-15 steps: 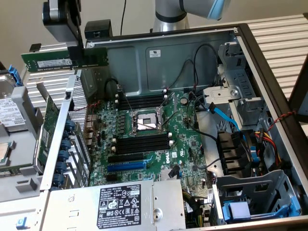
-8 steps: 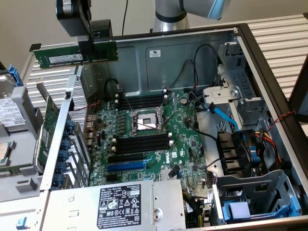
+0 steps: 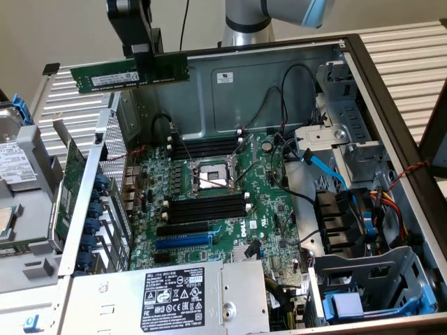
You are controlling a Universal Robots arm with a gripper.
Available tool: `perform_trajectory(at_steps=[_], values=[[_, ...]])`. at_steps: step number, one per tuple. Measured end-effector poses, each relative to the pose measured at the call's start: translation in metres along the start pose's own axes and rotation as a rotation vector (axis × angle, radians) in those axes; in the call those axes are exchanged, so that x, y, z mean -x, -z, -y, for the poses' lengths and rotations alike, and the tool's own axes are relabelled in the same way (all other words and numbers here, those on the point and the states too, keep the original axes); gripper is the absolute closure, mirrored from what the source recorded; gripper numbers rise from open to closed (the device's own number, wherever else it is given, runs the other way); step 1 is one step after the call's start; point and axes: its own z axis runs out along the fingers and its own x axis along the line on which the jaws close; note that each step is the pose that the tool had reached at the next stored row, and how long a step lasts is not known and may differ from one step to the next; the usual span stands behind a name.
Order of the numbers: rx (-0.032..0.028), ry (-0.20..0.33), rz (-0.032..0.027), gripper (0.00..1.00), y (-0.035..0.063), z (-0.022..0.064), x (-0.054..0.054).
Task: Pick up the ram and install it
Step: 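Pick up the ram and move it above insertion slot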
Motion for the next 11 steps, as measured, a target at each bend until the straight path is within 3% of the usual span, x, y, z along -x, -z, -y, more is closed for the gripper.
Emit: perform_trajectory(at_steps=[4, 11], values=[[-0.0002, 0.0, -0.0003, 0.87, -0.0021, 0.01, 0.007], [-0.0007, 0.0, -0.0048, 0.87, -0.0074, 0.0235, 0.031]])
